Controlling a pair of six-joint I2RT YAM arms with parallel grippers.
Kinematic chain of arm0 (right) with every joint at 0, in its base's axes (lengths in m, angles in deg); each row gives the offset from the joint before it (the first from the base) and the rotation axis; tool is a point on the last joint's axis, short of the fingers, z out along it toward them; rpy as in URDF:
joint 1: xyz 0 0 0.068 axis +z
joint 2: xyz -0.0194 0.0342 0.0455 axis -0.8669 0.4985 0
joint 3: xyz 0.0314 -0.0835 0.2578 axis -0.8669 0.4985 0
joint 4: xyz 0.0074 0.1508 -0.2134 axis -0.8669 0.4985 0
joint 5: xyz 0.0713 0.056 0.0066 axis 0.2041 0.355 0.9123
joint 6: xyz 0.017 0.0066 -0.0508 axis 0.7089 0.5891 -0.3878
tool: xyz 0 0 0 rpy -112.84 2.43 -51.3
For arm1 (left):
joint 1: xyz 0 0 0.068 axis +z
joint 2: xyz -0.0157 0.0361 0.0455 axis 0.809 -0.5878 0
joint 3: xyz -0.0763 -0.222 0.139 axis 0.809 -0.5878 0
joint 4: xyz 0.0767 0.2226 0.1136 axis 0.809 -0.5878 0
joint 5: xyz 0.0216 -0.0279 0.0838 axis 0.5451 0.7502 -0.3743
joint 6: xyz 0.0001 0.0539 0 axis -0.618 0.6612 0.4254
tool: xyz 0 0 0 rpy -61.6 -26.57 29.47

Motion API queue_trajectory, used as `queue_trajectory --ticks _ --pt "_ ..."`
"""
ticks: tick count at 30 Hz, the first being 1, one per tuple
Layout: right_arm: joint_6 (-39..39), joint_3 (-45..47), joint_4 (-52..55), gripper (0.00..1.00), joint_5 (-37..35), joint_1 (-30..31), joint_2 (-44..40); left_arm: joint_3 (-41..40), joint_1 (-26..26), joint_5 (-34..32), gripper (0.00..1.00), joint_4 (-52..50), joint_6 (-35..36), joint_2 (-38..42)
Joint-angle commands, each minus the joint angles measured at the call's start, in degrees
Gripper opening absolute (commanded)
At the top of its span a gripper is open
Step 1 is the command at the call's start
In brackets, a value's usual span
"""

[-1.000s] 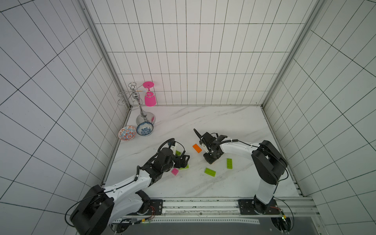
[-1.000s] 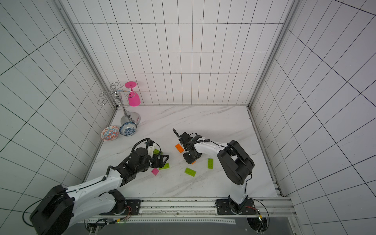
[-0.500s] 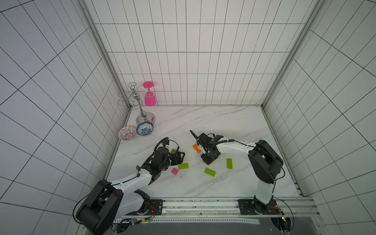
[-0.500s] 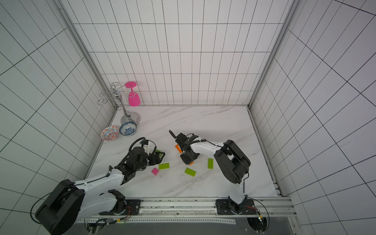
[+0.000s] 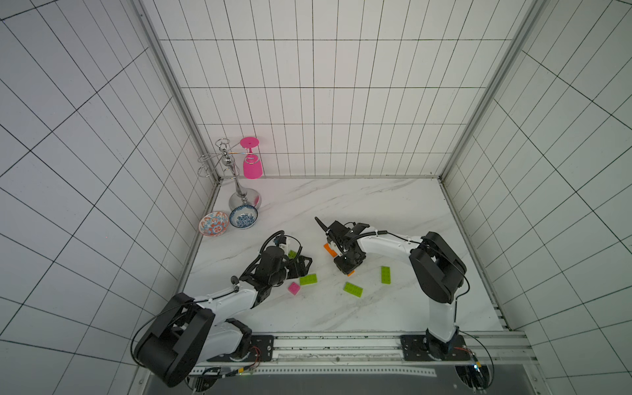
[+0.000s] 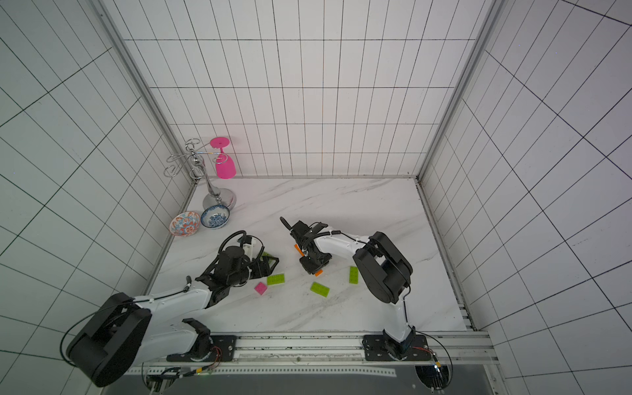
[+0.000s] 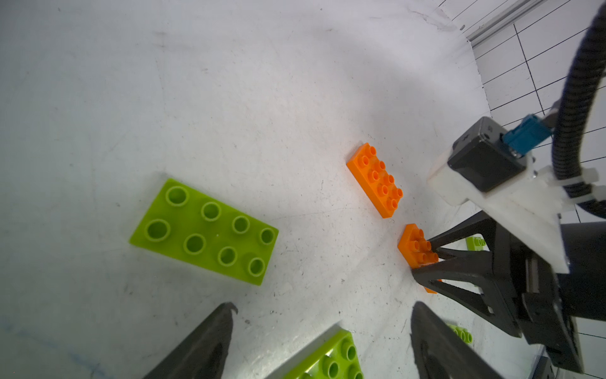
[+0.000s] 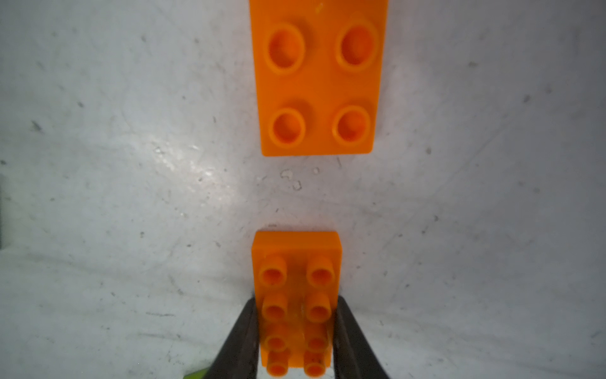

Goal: Assemble a small pinwheel with lego
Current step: Assemble the lego brick at the center of the board.

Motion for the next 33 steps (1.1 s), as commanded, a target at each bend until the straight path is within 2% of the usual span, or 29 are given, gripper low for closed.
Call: queue_trajectory --ticks 1,14,28,33 --pt "-0.3 -0.8 -3.4 0.27 1.5 -0.7 4.7 1.2 0.3 0.3 0.86 1.7 0.1 -0.1" --pt "-0.2 -3.8 -4.6 0.26 -0.4 -2.3 6.3 1.9 0.4 0.6 0.86 2.0 0.4 -1.9" --pt "-0.2 -4.4 -5.0 0.26 0.8 -3.0 7.2 2.0 0.4 0.5 0.86 1.9 0.6 -2.3" --pt "-0.3 -3.1 -5.0 0.31 1.1 -3.0 7.3 1.9 0.4 0.5 0.86 1.8 0.7 -2.1"
